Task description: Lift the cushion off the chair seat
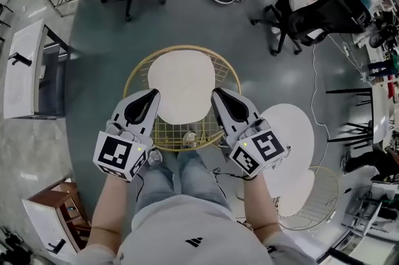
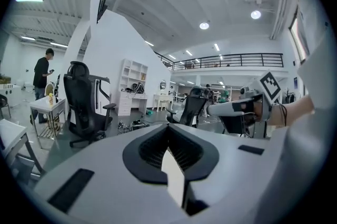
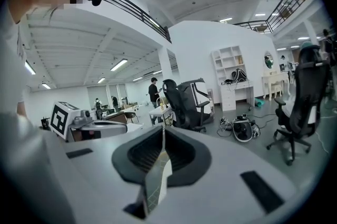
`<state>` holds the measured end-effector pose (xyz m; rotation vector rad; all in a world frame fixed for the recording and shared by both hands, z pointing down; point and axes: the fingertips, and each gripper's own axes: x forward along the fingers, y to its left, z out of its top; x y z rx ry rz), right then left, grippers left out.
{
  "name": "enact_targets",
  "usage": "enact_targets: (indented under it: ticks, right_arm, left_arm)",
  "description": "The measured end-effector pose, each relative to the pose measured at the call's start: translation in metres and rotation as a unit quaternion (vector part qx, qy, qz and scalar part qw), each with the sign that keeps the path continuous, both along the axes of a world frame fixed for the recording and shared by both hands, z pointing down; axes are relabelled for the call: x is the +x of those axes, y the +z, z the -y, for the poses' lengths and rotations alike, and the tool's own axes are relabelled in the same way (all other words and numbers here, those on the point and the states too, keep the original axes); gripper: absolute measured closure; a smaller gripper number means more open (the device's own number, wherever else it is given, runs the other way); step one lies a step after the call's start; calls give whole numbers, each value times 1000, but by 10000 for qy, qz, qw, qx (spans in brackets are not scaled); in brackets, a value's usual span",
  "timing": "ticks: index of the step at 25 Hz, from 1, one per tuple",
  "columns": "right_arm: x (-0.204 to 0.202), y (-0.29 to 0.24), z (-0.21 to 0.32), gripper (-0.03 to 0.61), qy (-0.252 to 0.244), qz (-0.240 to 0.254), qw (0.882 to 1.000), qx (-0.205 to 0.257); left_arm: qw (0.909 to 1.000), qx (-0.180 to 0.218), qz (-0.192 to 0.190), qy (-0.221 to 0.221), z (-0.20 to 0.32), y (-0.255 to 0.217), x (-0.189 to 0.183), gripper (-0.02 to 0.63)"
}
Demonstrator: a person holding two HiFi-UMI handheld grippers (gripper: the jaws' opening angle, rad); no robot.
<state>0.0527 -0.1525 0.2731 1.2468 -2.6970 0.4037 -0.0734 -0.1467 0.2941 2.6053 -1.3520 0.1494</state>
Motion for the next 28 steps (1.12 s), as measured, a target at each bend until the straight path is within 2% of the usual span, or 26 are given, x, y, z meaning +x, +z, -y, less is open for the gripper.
enact_targets:
  ticks: [9, 21, 28]
  right_arm:
    - [33, 55, 36, 558, 83, -100, 9992, -368]
    - [48, 144, 51, 538, 283, -110, 9952, -933]
    - [54, 190, 58, 517, 386, -173, 9926, -1137]
  left_arm:
    - [9993, -259, 211, -144, 22, 46, 12, 603]
    - [9973, -689, 168, -195, 43, 131, 24, 603]
    - [9950, -866, 152, -479, 48, 176, 7, 603]
